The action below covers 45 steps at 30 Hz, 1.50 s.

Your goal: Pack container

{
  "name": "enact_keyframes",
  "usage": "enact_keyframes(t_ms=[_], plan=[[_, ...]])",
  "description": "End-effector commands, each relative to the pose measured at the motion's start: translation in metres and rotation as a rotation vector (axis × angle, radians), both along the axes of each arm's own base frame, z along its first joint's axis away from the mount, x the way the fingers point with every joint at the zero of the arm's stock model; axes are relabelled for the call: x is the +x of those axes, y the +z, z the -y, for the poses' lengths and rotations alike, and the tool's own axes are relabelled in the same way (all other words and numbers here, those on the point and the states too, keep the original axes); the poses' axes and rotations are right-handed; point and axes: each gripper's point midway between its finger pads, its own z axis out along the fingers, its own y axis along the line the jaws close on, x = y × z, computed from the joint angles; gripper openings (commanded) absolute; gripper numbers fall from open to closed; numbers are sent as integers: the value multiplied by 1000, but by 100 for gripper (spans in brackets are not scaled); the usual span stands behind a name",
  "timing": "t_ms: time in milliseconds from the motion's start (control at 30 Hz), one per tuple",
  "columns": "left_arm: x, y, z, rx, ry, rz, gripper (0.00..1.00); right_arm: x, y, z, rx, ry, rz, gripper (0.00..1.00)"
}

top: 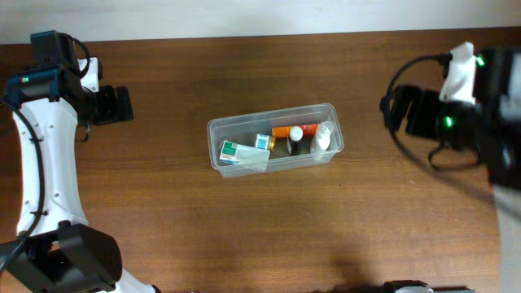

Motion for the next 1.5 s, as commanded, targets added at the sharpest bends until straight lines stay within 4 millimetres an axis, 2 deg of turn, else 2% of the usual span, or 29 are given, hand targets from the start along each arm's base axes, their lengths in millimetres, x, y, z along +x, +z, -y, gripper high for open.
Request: enact_keyframes(t_ms=[0,167,333,433,500,600,633,667,767,867,1000,1067,1233,1467], plan=[[-1,10,0,-1,10,26,99,-24,12,-11,-11,82,41,98],[-1,10,0,-1,10,26,99,-43,30,2,-143,104,144,98],[-1,10,0,-1,10,26,99,-66,39,23,-231,16,187,98],[-1,10,0,-2,10,27,100,-71,39,37,-295,-39,215,98],[-1,10,0,-1,10,26,99,-66,34,40,-364,-6,281,98],[-1,10,0,-1,10,26,99,-54,-2,40,-411,13,364,99],[-1,10,0,-1,10,26,99,-52,-20,42,-412,3,369,98],[-1,10,0,-1,10,26,99,-53,-49,46,-413,-15,366,98],[-1,10,0,-1,10,26,99,-62,-105,49,-413,-24,345,98],[-1,10,0,-1,10,26,99,-75,-151,48,-412,-23,347,98],[-1,10,0,-1,10,26,99,-84,-183,49,-415,-33,383,98],[-1,10,0,-1,10,26,99,-90,-212,46,-406,-26,400,98],[-1,10,0,-1,10,26,99,-92,-235,40,-387,-3,428,98],[-1,10,0,-1,10,26,99,-91,-273,33,-355,47,353,98]])
